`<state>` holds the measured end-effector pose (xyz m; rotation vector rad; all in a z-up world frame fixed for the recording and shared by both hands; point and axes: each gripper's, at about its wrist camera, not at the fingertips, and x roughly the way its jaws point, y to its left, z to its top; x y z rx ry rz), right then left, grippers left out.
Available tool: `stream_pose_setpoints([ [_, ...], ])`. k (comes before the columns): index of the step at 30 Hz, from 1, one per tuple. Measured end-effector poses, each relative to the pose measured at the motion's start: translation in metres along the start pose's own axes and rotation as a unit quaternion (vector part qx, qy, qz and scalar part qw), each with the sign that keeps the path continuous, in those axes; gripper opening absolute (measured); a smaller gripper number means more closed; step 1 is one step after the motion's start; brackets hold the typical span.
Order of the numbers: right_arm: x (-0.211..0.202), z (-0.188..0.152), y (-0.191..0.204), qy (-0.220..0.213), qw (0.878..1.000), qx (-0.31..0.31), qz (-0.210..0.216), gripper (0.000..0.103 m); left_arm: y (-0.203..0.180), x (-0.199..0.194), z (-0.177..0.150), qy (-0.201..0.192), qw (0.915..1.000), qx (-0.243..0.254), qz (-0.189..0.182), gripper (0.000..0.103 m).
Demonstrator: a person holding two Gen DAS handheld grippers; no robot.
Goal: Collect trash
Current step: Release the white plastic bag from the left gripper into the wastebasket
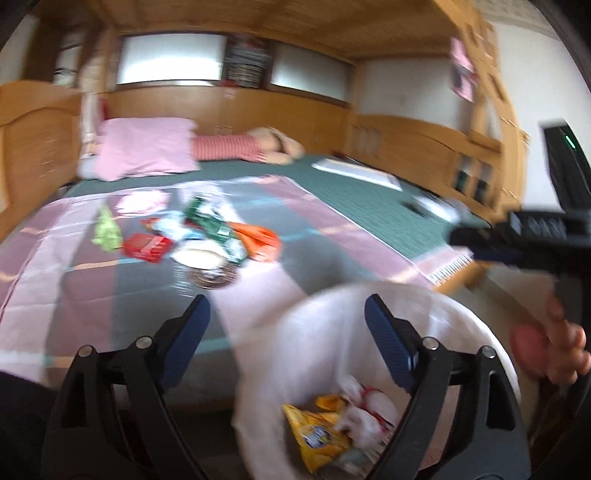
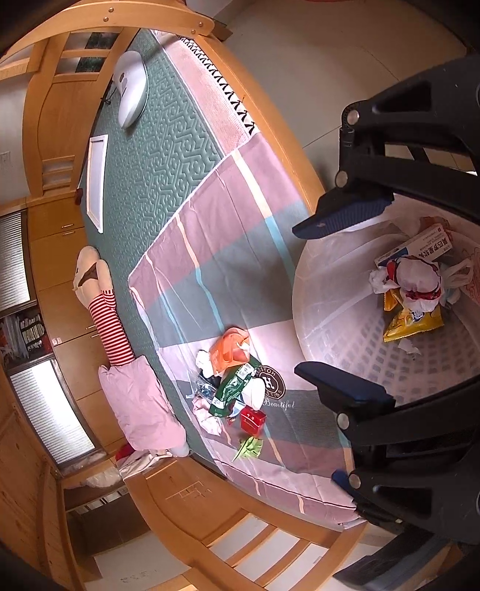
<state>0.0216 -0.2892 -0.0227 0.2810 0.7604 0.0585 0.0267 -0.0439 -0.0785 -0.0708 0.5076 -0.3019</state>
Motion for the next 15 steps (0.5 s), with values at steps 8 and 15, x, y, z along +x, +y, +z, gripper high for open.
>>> stream_pose_setpoints([
  [8,0.008,-0.005,0.006,0.012,1.0,-0.005,0.006,0.068,0.052,0.007,-0.006,-0.005,0.9936,-0.058,0.097,0.089],
  [15,0.016,-0.011,0.016,0.023,1.0,-0.013,0.012,0.068,0.063,0.015,-0.011,0.019,0.9918,-0.077,0.1,0.092],
])
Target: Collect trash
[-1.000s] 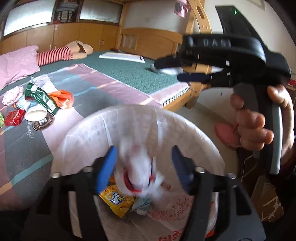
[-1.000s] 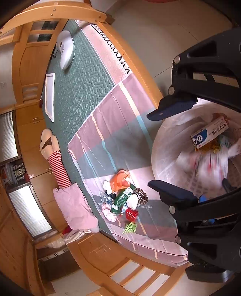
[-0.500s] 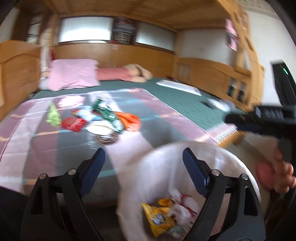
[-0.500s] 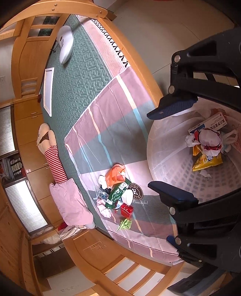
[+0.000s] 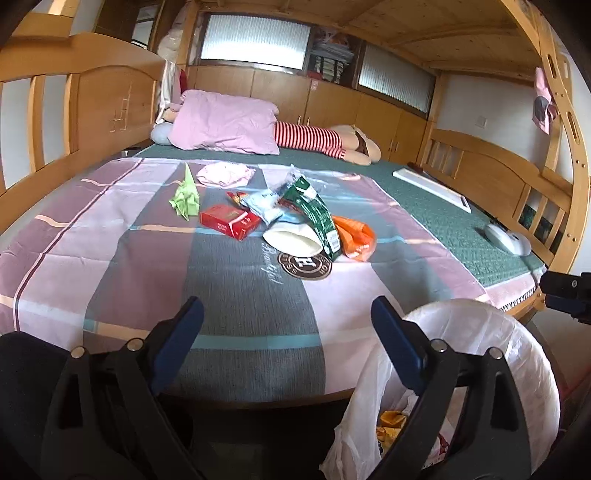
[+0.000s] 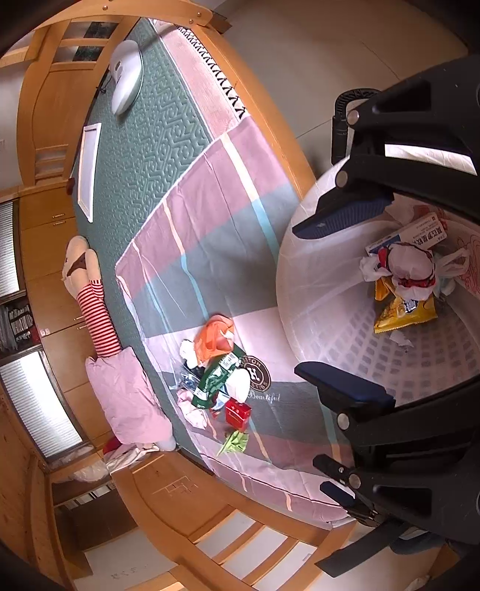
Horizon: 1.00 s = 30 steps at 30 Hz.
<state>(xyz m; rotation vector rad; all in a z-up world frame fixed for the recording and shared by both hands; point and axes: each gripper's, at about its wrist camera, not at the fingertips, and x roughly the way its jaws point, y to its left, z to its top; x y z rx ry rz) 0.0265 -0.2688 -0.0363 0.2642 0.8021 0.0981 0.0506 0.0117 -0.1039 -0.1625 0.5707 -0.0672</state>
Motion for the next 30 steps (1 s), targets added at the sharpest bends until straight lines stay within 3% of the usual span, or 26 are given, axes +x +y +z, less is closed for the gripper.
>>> stream_pose_setpoints([
  [17,0.014,-0.008,0.022,0.011,1.0,-0.014,0.015,0.068,0.005,0.004,-0.004,0.023,0.9996,-0.017,-0.001,0.095],
  [30,0.024,-0.006,0.064,0.005,0.998,-0.044,0.043,0.068,0.008,-0.004,-0.002,0.006,0.9996,-0.029,-0.004,0.095],
])
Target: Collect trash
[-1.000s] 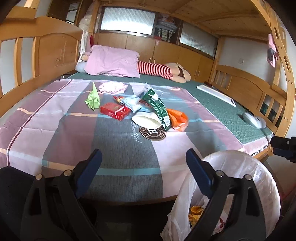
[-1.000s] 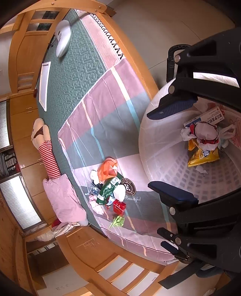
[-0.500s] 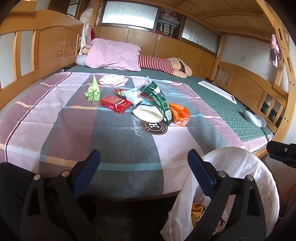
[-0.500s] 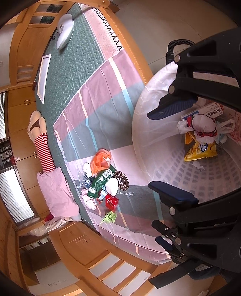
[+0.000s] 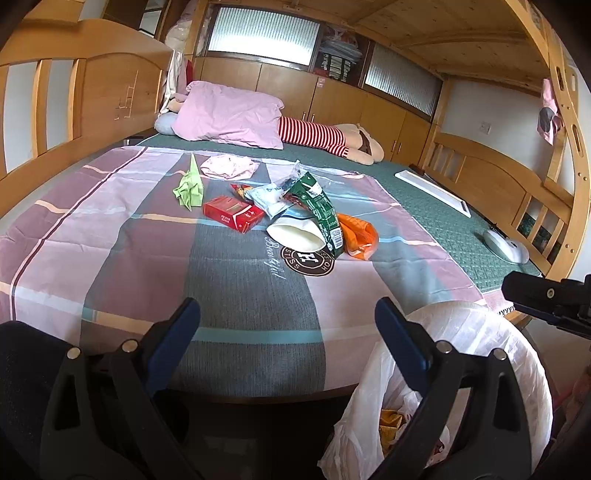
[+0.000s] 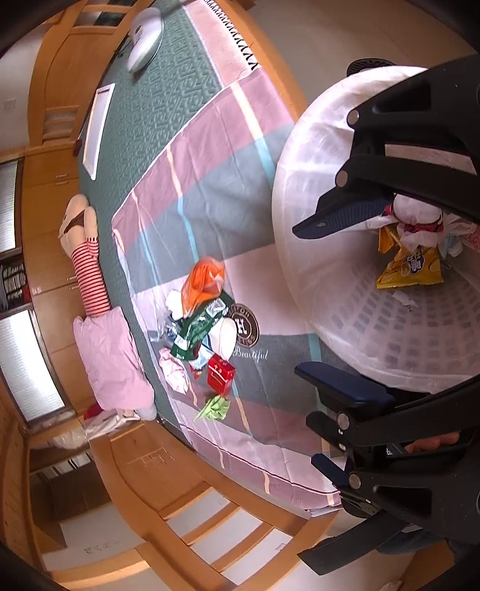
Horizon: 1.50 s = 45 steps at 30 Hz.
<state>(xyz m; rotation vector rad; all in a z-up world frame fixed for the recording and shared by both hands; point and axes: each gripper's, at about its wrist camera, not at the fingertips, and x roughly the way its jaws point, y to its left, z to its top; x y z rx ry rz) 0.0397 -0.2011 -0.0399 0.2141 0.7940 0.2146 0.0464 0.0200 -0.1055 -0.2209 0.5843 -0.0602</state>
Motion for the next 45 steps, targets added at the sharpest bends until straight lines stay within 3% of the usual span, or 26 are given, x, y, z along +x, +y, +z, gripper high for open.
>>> stream_pose_setpoints([
  [9,0.007,0.014,0.01,-0.009,1.0,0.004,0.008,0.068,0.013,-0.004,0.001,-0.005,0.9994,-0.035,-0.006,0.095],
  [31,0.031,0.025,0.011,0.011,1.0,0.019,0.008,0.068,0.015,0.0,0.004,0.004,0.9987,-0.049,-0.012,0.095],
  [34,0.045,0.033,0.017,0.026,1.0,0.002,-0.002,0.068,0.038,0.009,0.036,0.0,0.9964,-0.084,0.014,0.095],
  [36,0.058,0.044,0.023,0.04,0.999,-0.008,-0.004,0.068,0.068,0.017,0.068,-0.012,0.9907,-0.123,0.058,0.095],
  [40,0.092,0.075,0.044,0.055,0.998,-0.03,-0.014,0.068,0.119,0.045,0.106,0.012,0.9833,-0.163,0.08,0.095],
  [43,0.125,0.093,0.067,0.063,0.997,-0.05,-0.003,0.068,0.14,0.058,0.109,0.015,0.9789,-0.172,0.109,0.095],
  [45,0.159,0.1,0.09,0.085,0.994,-0.059,0.026,0.068,0.147,0.061,0.101,0.017,0.9745,-0.177,0.137,0.095],
])
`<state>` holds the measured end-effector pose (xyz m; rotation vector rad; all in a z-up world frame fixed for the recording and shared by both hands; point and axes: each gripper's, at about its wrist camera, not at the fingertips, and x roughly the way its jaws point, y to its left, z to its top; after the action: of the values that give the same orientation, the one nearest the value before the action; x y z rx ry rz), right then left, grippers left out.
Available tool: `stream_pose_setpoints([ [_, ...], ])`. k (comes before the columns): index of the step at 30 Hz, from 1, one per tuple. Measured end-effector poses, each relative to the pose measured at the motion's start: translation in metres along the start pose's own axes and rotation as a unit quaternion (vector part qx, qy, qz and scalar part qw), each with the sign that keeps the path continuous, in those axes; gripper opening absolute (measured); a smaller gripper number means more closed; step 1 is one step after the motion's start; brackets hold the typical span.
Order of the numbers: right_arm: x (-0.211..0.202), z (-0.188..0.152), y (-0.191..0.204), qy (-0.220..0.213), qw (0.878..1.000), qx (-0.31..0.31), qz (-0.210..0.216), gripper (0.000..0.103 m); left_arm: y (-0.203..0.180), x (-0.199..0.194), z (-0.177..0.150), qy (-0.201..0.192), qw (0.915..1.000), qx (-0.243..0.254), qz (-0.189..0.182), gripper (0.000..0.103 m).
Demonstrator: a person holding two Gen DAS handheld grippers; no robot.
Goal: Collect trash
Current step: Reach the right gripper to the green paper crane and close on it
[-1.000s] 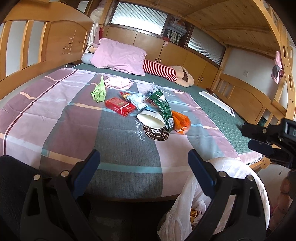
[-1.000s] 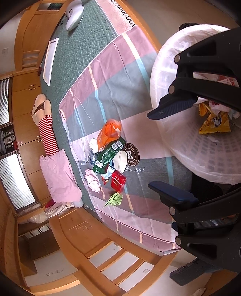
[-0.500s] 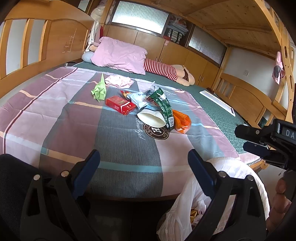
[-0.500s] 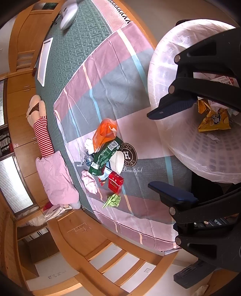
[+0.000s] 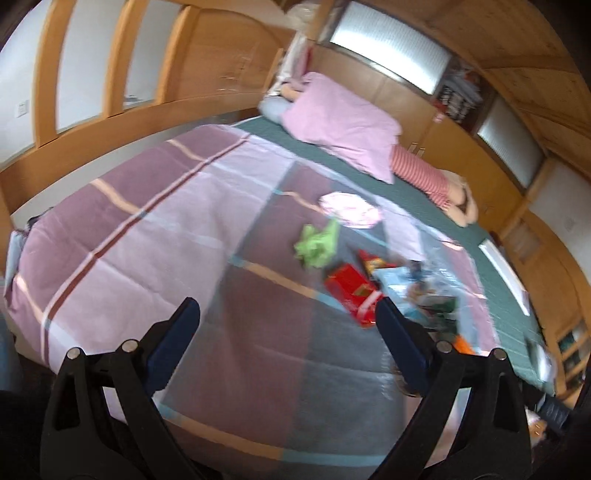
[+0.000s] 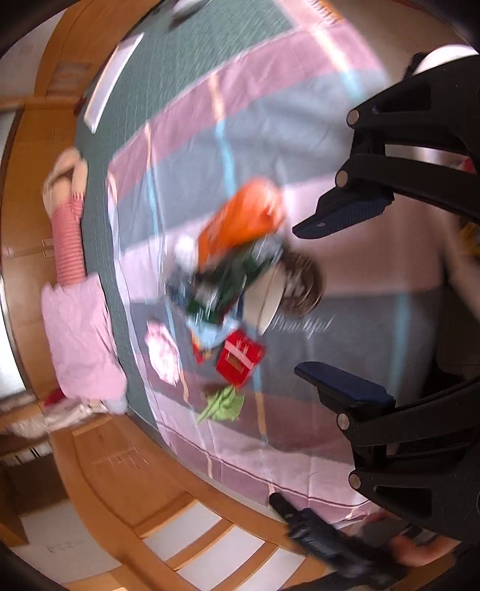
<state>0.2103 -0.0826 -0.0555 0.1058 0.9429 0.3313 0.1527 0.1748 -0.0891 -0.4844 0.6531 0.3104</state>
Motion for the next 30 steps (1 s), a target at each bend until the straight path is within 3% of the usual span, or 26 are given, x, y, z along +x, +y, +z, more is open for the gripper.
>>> stream_pose_setpoints([
  [2,0.034,0.012,0.022,0.026,0.999,-0.013,0.017,0.068,0.012,0.004,-0.006,0.009,0.9981,-0.029,0.053,0.095],
  [5,0.094,0.033,0.059,0.054,0.997,-0.061,0.013,0.068,0.032,0.002,-0.008,0.009,0.9946,-0.095,0.04,0.095],
  [9,0.159,0.054,0.085,0.077,0.989,-0.117,-0.046,0.068,0.04,-0.01,-0.007,-0.034,0.9929,-0.098,0.058,0.096],
  [11,0.191,0.058,0.09,0.1,0.982,-0.143,-0.074,0.068,0.042,-0.008,-0.007,-0.032,0.9923,-0.102,0.062,0.096],
  [13,0.201,0.06,0.094,0.085,0.976,-0.172,-0.099,0.078,0.047,-0.005,-0.007,-0.021,0.9912,-0.115,0.062,0.096],
  [15,0.214,0.063,0.095,0.097,0.97,-0.194,-0.109,0.078,0.051,-0.004,-0.008,-0.015,0.9898,-0.128,0.059,0.096],
  [17,0.223,0.066,0.087,0.111,0.972,-0.184,-0.099,0.078,0.05,0.0,-0.009,-0.007,0.9898,-0.131,0.056,0.097],
  [18,0.224,0.069,0.082,0.113,0.976,-0.166,-0.084,0.075,0.049,0.002,-0.01,-0.003,0.99,-0.13,0.055,0.097],
  [19,0.222,0.07,0.077,0.116,0.981,-0.146,-0.062,0.058,0.048,0.004,-0.01,0.001,0.9901,-0.129,0.055,0.097],
  [20,0.219,0.07,0.074,0.114,0.983,-0.134,-0.054,0.051,0.047,0.006,-0.011,0.005,0.9901,-0.129,0.056,0.097],
  [22,0.213,0.066,0.075,0.115,0.984,-0.126,-0.054,0.025,0.047,0.007,-0.011,0.008,0.9891,-0.135,0.057,0.097],
  [30,0.181,0.018,0.105,0.176,0.971,-0.156,0.045,0.025,0.069,-0.004,-0.014,-0.024,0.9759,-0.209,0.059,0.098],
])
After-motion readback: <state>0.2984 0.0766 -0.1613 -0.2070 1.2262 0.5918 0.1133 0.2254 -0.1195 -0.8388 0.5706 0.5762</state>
